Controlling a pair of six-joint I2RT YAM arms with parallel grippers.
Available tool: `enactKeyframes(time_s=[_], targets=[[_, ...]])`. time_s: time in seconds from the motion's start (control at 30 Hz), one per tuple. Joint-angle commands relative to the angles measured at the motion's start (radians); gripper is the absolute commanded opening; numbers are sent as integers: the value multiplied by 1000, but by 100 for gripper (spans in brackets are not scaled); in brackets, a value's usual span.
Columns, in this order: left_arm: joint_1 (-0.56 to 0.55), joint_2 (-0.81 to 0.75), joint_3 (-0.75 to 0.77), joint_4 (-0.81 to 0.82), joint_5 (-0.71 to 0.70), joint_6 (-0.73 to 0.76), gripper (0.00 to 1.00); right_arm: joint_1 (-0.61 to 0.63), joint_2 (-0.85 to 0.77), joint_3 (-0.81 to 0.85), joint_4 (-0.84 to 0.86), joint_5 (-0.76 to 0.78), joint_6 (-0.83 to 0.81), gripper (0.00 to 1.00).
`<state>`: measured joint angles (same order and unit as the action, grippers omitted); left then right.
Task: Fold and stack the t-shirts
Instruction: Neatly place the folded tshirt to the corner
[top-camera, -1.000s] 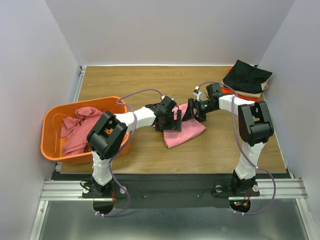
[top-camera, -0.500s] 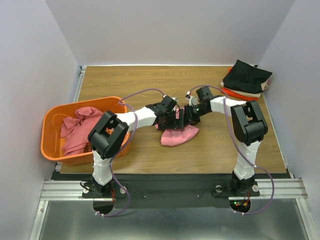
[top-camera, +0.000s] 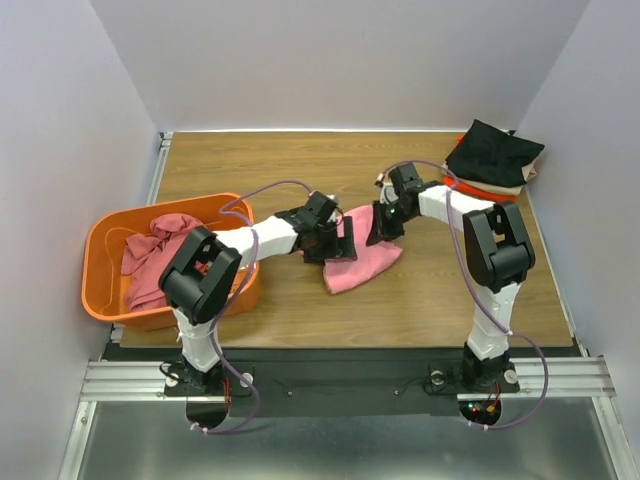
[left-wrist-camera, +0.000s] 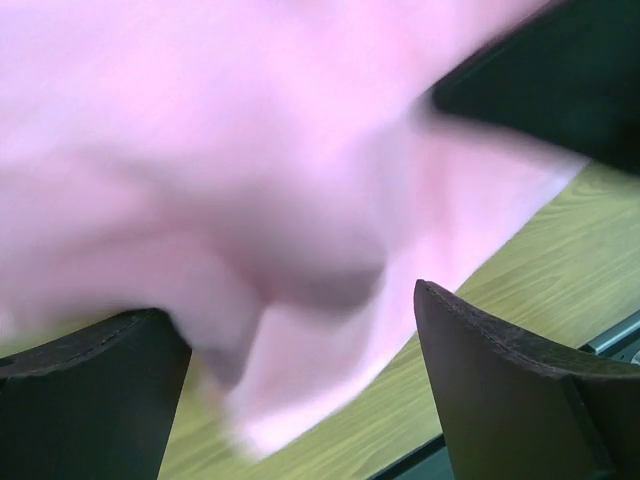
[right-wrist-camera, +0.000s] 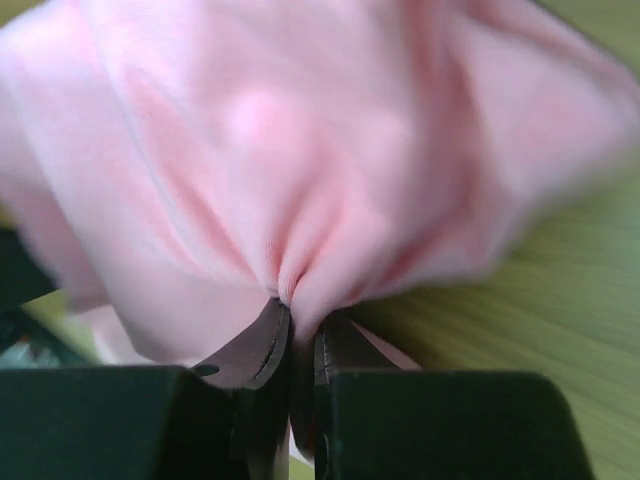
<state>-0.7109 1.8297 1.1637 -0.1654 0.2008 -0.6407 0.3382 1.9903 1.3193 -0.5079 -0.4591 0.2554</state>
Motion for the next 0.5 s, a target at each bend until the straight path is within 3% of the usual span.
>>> enactKeyframes(time_s=[0.0, 0.17, 0.47], targets=[[47, -147, -38, -42, -32, -11, 98, -71, -38, 145, -102, 269, -65, 0], [59, -237, -44, -83, -43, 10, 98, -117, -32, 334, -170, 318, -93, 0], [59, -257, -90, -100, -34, 19, 98, -189, 90, 709, -262, 369, -96, 0]])
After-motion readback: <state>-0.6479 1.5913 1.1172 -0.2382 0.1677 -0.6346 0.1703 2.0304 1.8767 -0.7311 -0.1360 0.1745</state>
